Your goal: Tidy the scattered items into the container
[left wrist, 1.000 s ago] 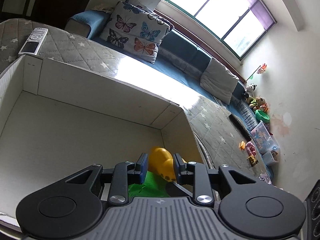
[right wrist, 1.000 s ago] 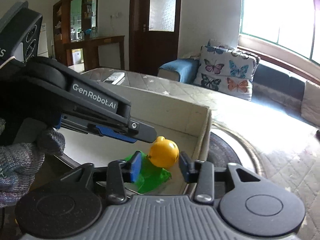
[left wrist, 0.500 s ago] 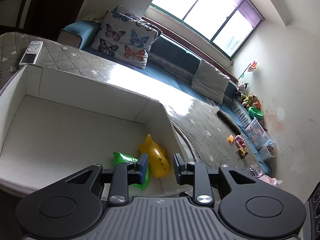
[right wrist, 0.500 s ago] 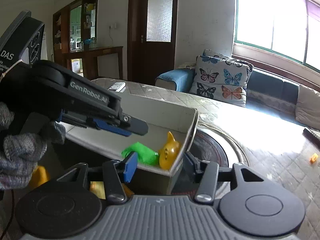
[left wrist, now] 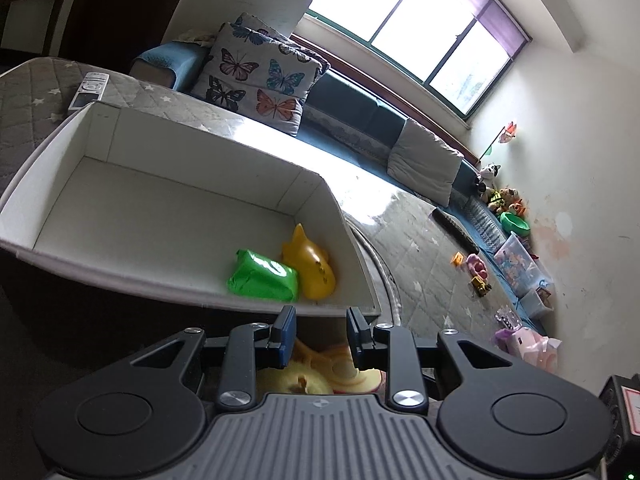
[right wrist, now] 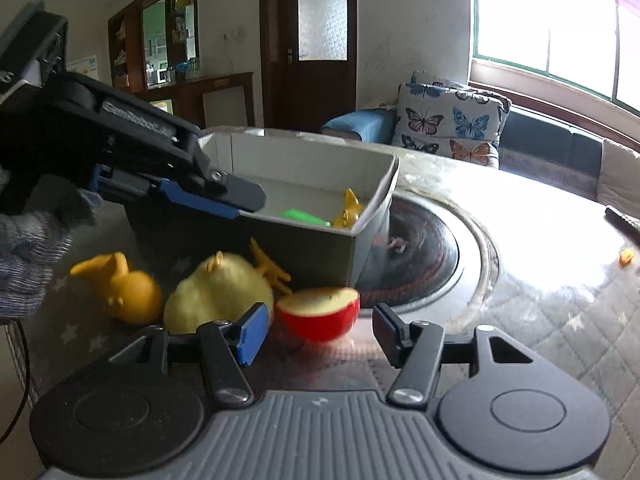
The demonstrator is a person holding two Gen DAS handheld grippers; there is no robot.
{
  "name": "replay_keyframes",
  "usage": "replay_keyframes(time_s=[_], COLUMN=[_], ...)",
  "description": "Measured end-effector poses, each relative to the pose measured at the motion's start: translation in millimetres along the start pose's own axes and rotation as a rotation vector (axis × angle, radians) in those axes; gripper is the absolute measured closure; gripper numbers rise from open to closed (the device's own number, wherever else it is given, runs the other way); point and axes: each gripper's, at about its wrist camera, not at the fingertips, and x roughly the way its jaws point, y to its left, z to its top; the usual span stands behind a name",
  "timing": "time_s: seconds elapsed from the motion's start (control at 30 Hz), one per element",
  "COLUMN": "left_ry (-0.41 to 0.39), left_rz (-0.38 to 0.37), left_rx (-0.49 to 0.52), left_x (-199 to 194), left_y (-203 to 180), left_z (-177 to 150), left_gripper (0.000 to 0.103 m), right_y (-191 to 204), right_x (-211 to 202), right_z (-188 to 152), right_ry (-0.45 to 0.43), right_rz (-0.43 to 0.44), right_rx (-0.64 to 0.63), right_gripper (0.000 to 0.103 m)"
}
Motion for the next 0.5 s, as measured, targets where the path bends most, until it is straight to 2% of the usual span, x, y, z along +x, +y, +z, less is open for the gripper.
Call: replay_keyframes(time_s=[0.27,0.5], left_ry=[-0.003,0.001], left_rz=[-0.012,0.012], left_rx=[-0.003,-0.026], left_x=[-10,-11], left_y=[-5,2], left_z=[-13,-15], left_gripper=[0.074,0.074], right_y=[-1,16], right_x=[5,-1], right_z=[-8,-10], right_ry=[0.026,0.011], right_rz=[-0.006,0.051], right_rx=[0.006,-0.013], right_gripper=[0.044,0.041])
